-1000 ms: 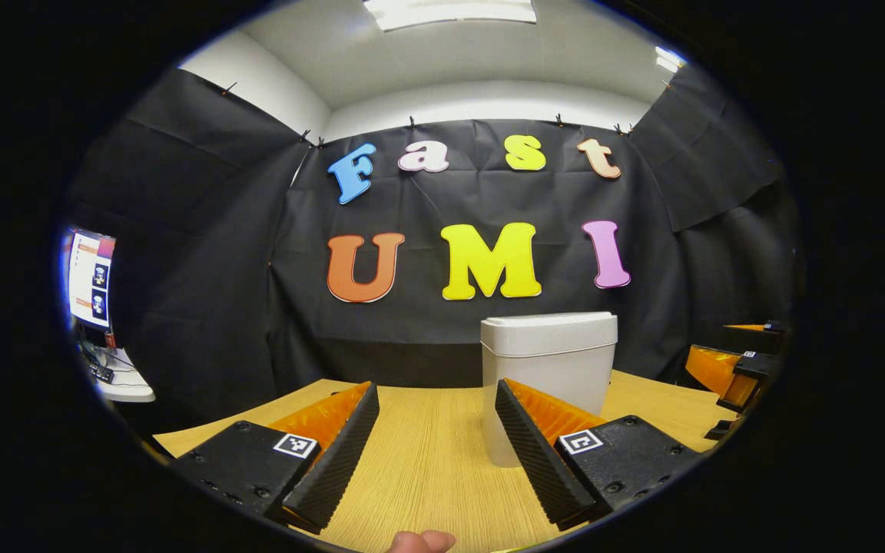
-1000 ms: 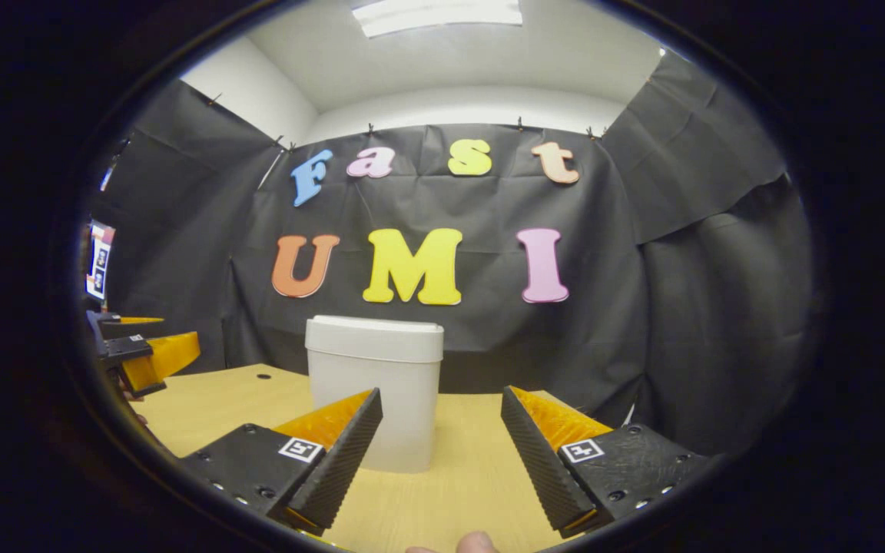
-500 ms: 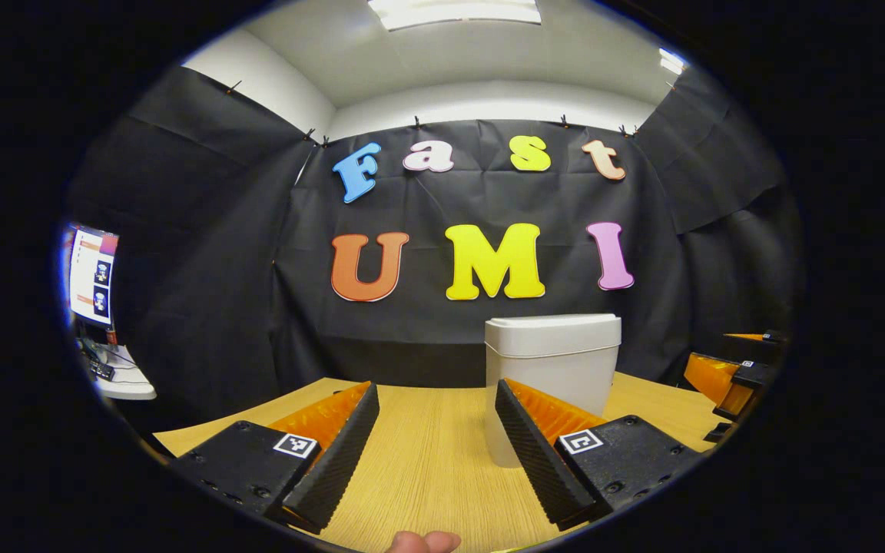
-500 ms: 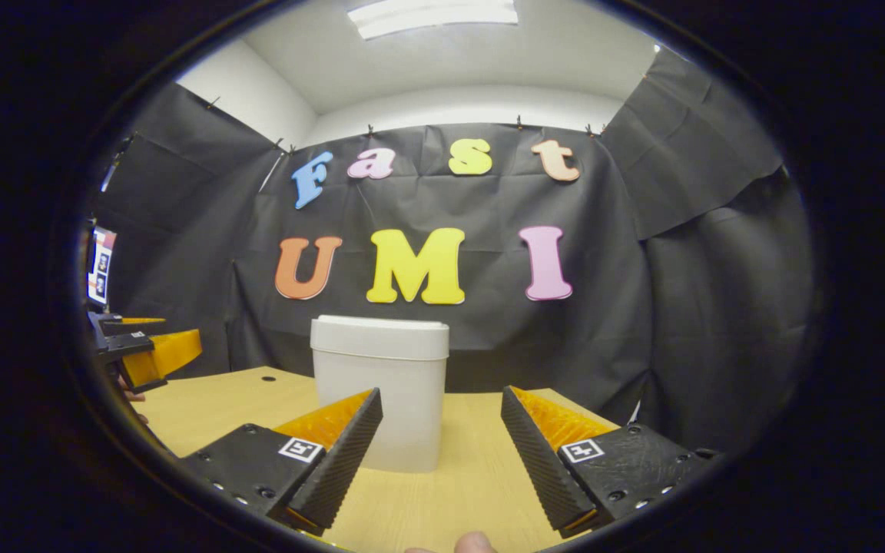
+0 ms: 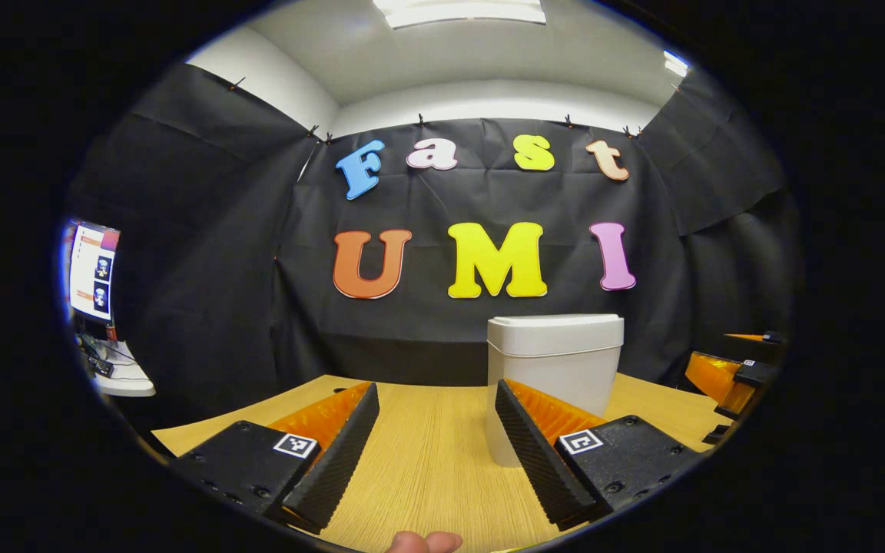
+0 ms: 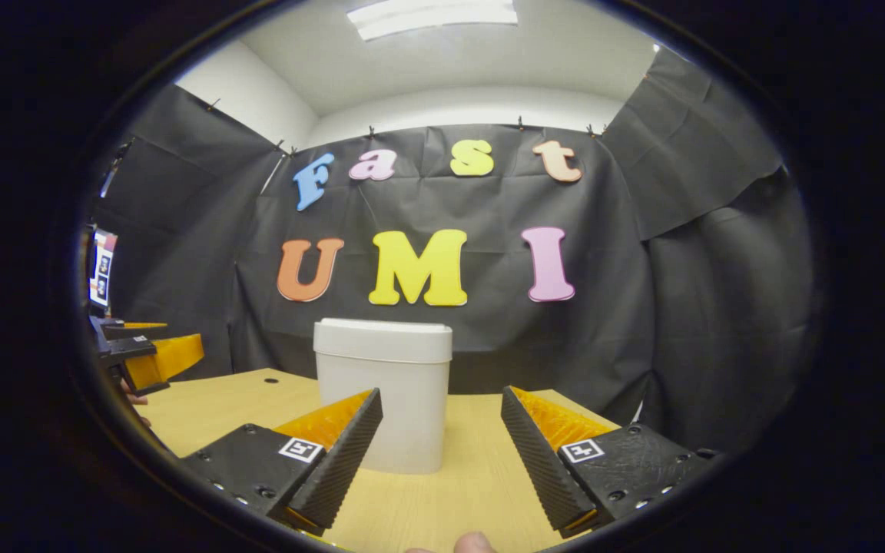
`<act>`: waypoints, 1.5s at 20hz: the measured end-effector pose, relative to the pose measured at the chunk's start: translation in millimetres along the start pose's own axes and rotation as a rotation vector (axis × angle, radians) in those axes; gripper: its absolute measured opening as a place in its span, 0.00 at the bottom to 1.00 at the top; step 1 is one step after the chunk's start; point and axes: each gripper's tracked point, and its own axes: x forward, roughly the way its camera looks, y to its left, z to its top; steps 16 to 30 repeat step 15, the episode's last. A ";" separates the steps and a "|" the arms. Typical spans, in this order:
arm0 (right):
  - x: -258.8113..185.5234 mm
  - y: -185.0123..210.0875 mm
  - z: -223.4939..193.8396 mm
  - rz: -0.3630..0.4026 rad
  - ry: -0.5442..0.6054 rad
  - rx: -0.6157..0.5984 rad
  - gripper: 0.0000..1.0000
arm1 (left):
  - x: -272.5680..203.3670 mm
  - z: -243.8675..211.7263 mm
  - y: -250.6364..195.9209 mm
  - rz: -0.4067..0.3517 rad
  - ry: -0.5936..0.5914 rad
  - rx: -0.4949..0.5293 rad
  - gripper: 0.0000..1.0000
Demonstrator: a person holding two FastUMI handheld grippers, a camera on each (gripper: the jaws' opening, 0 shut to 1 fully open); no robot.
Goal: Press the lid of the desktop garbage bin to open it, pick up the crumpled paper on the desktop and throw it into the bin, then pick up the pop can on the desktop and drop it into the bin, and finally close the garbage bin lid.
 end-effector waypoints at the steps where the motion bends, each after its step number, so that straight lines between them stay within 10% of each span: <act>1: -0.1 2.1 -0.2 0.003 0.002 0.002 0.96 | -0.4 1.7 0.2 0.000 -0.002 0.000 0.98; 30: -1.4 -0.8 3.2 -0.001 -0.006 0.013 0.96 | -0.2 0.3 -2.4 -0.007 0.005 -0.005 0.98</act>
